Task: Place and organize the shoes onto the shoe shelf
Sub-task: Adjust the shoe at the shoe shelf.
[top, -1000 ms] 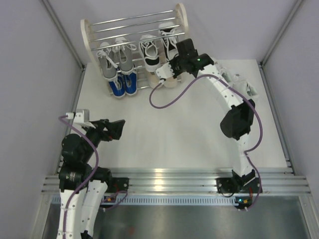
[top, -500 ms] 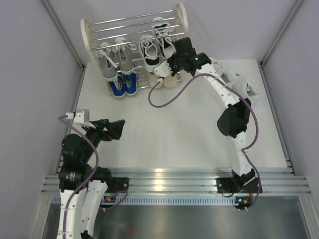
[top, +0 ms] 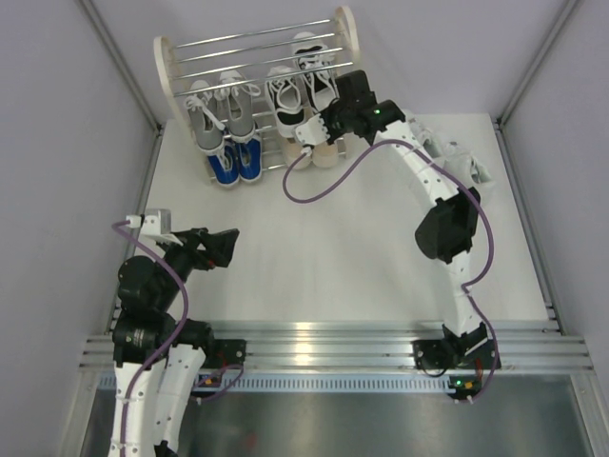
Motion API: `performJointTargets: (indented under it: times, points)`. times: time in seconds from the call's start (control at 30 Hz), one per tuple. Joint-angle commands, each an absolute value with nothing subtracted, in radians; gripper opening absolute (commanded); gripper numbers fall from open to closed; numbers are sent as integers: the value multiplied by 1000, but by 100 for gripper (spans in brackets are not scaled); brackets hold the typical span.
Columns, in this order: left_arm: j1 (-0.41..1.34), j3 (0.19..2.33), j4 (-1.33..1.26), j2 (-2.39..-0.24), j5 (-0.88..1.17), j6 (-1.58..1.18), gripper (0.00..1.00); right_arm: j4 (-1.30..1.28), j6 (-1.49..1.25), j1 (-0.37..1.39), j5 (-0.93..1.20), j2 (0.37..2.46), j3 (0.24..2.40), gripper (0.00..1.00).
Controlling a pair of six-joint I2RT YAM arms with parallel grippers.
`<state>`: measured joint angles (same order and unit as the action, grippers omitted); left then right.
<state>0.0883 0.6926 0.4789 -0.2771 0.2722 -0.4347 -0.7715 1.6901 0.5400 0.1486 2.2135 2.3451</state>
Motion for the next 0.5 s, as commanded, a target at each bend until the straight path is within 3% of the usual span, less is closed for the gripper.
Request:
performJointTargets:
  times: [0.0,0.2,0.33,0.47]
  points:
    - [87,683,448,-268,282,-425,98,-678,1706,537,224,2181,2370,0]
    - [87,683,448,-268,282,-426,98,-661,1698,535,218,2184,2364,1]
    - [87,683,448,-267,281,-428,98,-637,1689,535,212,2191,2356,10]
    - [87,680,448,-268,282,-429,98,-608,1681,535,210,2180,2338,26]
